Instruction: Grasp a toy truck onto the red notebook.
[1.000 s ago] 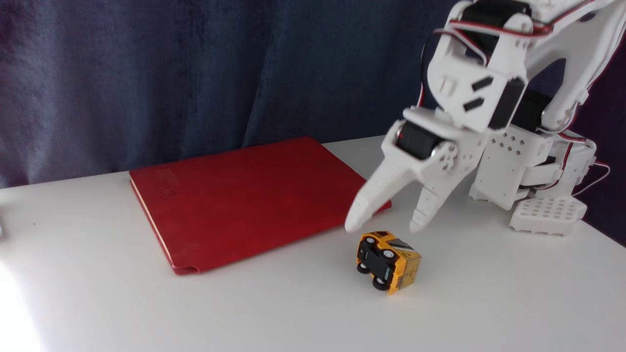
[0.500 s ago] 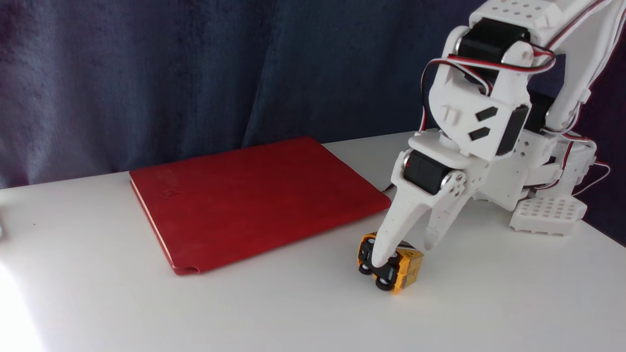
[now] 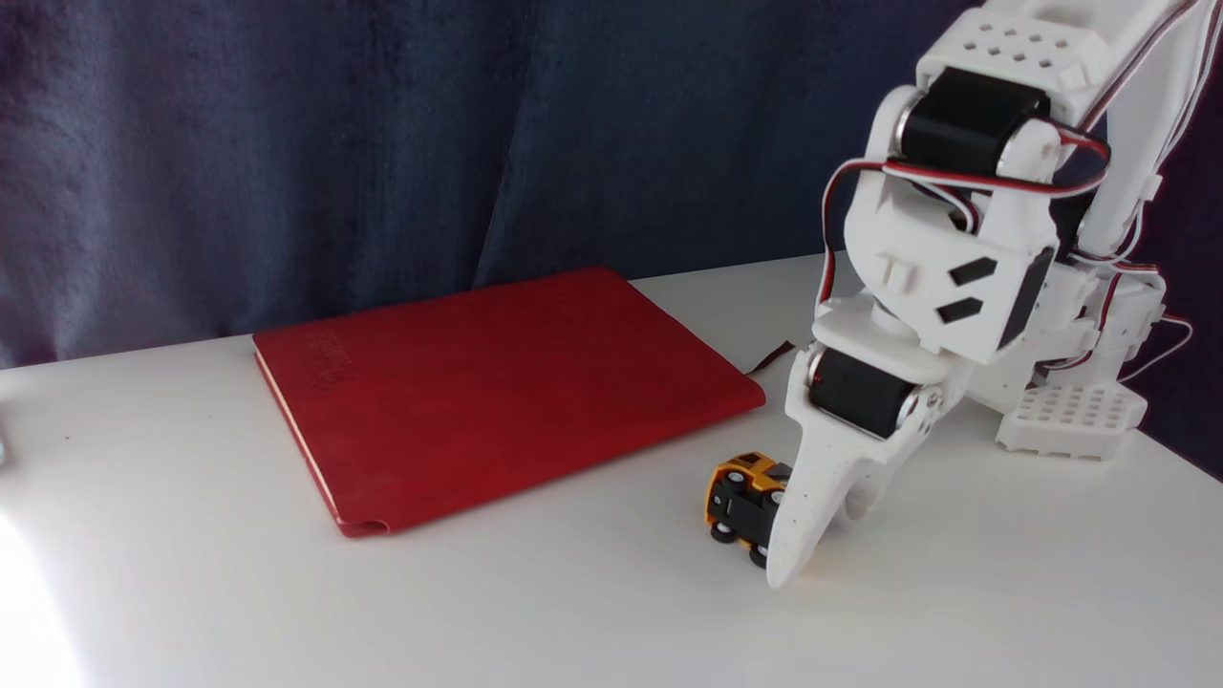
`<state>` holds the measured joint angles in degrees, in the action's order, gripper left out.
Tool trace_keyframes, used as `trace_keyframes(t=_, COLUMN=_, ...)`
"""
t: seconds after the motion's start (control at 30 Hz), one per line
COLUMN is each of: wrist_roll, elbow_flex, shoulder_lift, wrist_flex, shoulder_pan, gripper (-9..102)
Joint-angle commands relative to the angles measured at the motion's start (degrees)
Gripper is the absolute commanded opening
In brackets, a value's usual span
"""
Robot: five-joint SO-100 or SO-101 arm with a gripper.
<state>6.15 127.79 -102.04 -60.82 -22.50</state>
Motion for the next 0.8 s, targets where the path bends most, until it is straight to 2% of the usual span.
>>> trace_keyframes(t=0.0, wrist_roll=2.1, elbow_flex=-3.4, shoulder_lift=-0.3, wrist_flex=-1.2, shoulder_pan=1.5, gripper=33)
trace_keyframes(t=0.57, wrist_roll=9.0, elbow_flex=-3.3, shoulder_lift=1.5, wrist_flex=-0.5, shoulder_pan=9.0, gripper=30)
trace_keyframes(t=0.63, wrist_roll=9.4, elbow_flex=-3.3, shoulder_lift=2.4, wrist_flex=-0.4, shoulder_pan=9.7, gripper=25)
trace_keyframes(t=0.7, wrist_roll=9.7, elbow_flex=-3.4, shoulder_lift=3.2, wrist_flex=-0.3, shoulder_pan=9.8, gripper=16)
trace_keyframes(t=0.77, wrist_roll=9.8, elbow_flex=-3.3, shoulder_lift=3.3, wrist_flex=-0.3, shoulder_pan=9.8, gripper=14)
